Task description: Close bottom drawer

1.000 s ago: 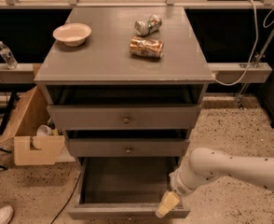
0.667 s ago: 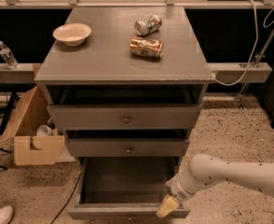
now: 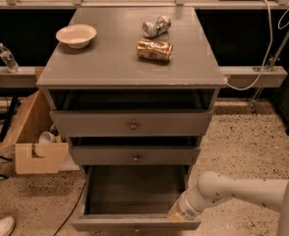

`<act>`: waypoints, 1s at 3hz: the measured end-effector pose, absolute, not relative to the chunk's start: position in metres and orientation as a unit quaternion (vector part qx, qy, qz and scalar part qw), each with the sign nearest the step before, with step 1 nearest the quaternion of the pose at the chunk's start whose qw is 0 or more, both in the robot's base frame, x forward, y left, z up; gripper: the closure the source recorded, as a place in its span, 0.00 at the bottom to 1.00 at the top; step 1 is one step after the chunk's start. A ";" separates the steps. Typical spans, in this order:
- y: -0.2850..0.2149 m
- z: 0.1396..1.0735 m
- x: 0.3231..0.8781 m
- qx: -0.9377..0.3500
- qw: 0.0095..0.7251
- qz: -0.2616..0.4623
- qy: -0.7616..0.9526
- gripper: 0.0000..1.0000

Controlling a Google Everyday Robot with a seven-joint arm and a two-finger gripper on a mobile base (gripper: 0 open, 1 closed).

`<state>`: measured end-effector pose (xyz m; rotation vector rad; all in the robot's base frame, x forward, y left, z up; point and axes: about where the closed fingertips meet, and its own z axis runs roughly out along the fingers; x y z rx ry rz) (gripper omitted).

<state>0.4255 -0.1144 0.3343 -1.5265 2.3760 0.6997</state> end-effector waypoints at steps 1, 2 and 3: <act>-0.113 0.331 0.423 -0.520 0.114 0.242 0.811 0.88; -0.113 0.331 0.423 -0.520 0.114 0.242 0.811 1.00; -0.113 0.331 0.423 -0.520 0.114 0.242 0.811 1.00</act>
Offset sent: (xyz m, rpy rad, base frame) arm -0.0021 0.0012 -0.0031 0.0030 0.0063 -0.0003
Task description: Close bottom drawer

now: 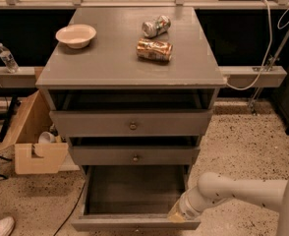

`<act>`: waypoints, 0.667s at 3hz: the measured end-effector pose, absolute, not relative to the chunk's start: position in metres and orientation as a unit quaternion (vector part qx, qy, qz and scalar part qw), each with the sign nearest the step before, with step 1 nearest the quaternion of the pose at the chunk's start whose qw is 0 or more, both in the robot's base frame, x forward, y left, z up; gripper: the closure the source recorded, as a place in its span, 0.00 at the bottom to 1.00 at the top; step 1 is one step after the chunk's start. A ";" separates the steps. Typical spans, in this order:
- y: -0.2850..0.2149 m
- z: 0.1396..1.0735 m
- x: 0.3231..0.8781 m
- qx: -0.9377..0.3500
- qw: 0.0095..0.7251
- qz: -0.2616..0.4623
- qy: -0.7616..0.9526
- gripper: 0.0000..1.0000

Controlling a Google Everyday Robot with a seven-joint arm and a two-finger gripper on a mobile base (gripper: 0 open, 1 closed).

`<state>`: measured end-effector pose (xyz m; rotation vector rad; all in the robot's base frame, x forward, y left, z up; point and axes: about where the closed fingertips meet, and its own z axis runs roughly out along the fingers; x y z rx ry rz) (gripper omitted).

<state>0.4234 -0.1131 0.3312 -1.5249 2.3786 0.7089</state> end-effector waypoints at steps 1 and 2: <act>-0.111 0.303 0.419 -0.530 0.097 0.245 0.806 1.00; -0.112 0.253 0.411 -0.550 0.081 0.247 0.794 1.00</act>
Offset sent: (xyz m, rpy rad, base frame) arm -0.0272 0.0002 -0.1524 -0.0321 0.0663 0.1588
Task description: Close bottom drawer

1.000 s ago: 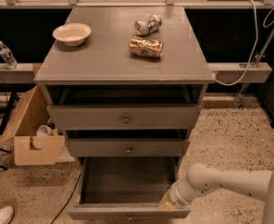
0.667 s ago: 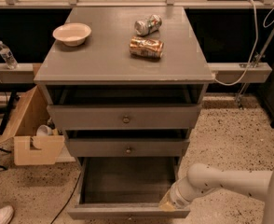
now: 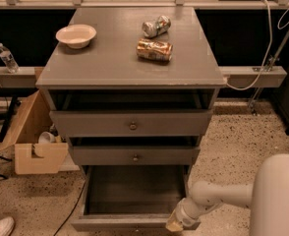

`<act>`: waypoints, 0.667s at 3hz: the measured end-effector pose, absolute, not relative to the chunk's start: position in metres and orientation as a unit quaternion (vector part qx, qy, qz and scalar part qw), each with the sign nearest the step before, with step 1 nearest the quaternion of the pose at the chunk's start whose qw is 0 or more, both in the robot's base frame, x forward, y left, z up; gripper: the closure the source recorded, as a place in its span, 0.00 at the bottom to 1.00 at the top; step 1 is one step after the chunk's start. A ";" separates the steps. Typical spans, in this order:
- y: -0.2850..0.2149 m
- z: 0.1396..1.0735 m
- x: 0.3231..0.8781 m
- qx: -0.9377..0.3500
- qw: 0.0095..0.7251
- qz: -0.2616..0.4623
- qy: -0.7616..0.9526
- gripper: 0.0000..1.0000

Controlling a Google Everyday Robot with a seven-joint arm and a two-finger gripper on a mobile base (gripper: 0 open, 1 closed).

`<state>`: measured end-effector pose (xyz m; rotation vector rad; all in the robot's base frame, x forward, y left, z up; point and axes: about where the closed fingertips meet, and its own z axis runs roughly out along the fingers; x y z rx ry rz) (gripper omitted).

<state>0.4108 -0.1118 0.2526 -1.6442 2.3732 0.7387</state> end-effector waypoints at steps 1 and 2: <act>-0.110 0.210 0.401 -0.560 0.079 0.249 0.786 1.00; -0.106 0.174 0.393 -0.566 0.078 0.239 0.786 1.00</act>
Offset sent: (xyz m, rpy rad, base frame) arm -0.0208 0.0088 -0.1217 -0.0413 -0.0469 0.0313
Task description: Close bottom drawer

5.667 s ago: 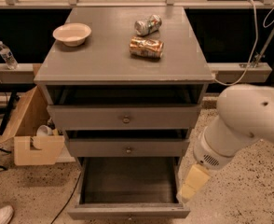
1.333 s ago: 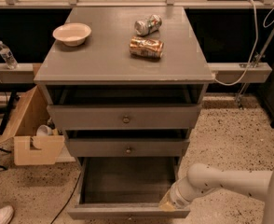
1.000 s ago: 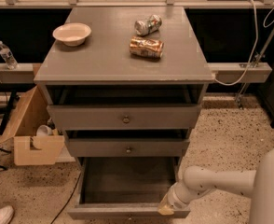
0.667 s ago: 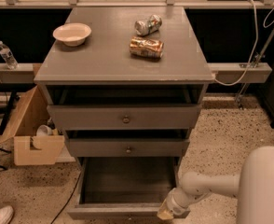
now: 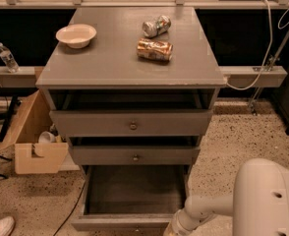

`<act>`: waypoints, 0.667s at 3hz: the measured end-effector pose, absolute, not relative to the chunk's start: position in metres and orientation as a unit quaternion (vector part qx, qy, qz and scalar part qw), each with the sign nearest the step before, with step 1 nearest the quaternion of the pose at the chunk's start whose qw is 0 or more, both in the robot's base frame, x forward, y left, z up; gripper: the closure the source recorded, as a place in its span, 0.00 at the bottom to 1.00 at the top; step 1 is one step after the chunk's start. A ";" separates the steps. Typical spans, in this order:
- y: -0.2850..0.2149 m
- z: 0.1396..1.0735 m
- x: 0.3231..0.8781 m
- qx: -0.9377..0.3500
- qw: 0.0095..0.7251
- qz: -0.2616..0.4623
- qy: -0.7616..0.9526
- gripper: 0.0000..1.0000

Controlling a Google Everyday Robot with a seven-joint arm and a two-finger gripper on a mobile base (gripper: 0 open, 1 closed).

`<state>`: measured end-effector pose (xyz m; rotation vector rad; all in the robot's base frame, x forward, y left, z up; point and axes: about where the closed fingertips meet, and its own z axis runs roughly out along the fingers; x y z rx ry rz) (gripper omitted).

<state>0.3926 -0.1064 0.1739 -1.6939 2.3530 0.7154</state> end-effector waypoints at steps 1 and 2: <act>-0.102 0.151 0.398 -0.563 0.093 0.217 0.792 1.00; -0.099 0.146 0.412 -0.558 0.117 0.199 0.797 1.00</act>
Offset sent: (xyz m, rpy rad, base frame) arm 0.0489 0.0106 -0.0340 -0.0276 -0.2079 -0.1007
